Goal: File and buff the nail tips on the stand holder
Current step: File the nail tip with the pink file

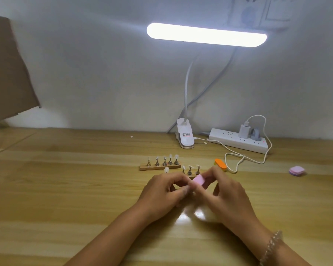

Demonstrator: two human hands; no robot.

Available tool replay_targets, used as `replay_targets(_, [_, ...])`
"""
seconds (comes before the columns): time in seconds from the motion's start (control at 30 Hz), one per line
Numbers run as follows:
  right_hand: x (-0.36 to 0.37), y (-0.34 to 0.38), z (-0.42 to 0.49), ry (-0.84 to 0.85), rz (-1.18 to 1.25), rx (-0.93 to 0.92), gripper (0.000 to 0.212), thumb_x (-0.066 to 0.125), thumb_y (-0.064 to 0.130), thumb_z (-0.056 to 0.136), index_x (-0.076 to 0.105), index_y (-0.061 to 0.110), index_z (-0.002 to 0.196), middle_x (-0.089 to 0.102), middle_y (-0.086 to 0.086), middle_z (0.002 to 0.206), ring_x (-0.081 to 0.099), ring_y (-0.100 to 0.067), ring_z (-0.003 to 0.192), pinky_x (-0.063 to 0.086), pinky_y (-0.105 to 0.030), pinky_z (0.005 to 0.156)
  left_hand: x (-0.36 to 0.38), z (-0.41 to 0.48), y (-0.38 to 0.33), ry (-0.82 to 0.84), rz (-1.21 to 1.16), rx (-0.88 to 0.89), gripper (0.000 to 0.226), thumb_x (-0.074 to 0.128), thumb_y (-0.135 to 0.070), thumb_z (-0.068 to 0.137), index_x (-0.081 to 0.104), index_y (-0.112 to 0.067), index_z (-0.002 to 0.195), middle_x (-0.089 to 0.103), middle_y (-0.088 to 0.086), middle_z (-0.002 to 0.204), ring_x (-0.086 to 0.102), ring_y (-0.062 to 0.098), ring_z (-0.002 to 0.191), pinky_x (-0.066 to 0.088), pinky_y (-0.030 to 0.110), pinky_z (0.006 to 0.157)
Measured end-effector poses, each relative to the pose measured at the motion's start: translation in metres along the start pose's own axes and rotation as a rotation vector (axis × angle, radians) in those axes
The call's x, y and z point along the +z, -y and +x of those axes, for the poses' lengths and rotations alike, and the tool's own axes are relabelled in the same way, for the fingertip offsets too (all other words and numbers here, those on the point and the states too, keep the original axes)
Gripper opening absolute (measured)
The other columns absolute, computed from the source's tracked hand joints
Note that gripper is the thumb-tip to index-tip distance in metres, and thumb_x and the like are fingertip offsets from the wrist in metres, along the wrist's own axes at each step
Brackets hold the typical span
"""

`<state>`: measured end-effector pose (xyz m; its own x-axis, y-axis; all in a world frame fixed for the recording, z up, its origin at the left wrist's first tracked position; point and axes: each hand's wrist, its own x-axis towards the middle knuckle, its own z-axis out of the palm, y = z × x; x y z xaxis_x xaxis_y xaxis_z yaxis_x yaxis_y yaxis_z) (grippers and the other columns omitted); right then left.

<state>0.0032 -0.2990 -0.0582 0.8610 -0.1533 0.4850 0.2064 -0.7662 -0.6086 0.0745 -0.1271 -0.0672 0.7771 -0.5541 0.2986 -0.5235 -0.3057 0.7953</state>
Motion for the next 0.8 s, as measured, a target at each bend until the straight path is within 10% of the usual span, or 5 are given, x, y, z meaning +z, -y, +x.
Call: replay_targets(0.8, [-0.002,0.002,-0.001,0.015,-0.134,-0.004,0.037,0.063,0.065,0.076,0.052,0.032,0.087,0.062,0.019,0.083,0.054,-0.002,0.064,0.045,-0.029,0.059,-0.001,0.003,0.004,-0.012,0.000,-0.046,0.009,0.075,-0.025,0.085,0.076,-0.035,0.085,0.074,-0.011,0.085,0.053,0.005,0.052,0.047,0.028,0.059])
